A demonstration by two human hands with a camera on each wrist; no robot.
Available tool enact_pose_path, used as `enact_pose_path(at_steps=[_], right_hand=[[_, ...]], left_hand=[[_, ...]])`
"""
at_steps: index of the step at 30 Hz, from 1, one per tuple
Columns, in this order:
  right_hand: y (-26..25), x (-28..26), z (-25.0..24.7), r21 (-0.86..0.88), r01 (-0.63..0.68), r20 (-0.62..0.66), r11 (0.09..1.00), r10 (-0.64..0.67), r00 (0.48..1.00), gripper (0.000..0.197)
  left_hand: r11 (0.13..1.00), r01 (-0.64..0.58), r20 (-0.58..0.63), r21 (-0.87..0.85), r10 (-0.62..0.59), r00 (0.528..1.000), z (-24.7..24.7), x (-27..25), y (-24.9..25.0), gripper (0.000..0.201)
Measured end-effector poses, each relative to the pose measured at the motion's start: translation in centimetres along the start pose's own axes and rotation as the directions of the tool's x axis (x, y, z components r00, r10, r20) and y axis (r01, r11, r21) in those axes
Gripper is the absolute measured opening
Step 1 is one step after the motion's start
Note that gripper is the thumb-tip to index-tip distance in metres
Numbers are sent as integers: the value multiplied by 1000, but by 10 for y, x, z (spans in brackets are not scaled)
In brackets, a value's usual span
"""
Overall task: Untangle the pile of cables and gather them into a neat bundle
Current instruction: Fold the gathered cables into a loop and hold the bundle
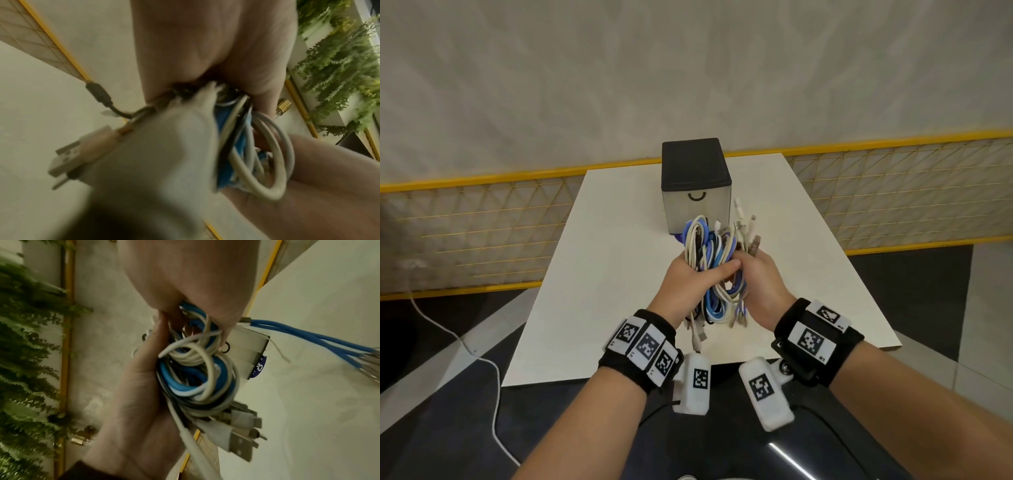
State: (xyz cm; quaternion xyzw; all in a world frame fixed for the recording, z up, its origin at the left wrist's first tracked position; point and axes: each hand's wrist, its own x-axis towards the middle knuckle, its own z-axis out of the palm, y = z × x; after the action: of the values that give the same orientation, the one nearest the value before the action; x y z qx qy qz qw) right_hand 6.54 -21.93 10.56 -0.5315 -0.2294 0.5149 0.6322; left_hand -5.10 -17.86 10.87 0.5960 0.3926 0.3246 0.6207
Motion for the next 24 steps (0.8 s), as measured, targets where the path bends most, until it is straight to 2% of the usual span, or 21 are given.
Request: enact_pose_path(at_steps=[3,5,9,12,16,19,21,23,24], right_hand=[[-3,-5,-6,125,-88,124,988,73,990,35],[-7,-7,-9,177,-103,172,979,72,982,44],[-10,-6,-12,146,-95,256,985,55,965,83],[-9,-5,-16,154,-119,339,981,61,939,89],[-13,-7,-20,50,-105,422,993,74,904,81],[-20,-5,-21,-205,-11,416,979,97,904,75],[-26,-2,-28,-401,91,431,912,99,897,72],[-31,0,-38,-544,167,380,822,64,923,52],[-32,2,-44,-580,200,332,789,6,943,41]], left_hand=[[998,-19,57,66,15,998,5,2,8,35],[994,-37,96,107,27,995,10,3,10,36],[998,-14,91,66,7,996,11,4,11,34],[999,2,93,45,-6,996,9,4,10,36],[1000,15,36,13,-15,999,8,3,8,27],[999,21,6,24,-21,1000,6,2,5,21],[999,29,-5,14,-29,1000,4,2,4,22],[998,37,-20,-54,-38,999,-1,2,5,23],[995,39,-20,-91,-41,999,-4,2,6,23]])
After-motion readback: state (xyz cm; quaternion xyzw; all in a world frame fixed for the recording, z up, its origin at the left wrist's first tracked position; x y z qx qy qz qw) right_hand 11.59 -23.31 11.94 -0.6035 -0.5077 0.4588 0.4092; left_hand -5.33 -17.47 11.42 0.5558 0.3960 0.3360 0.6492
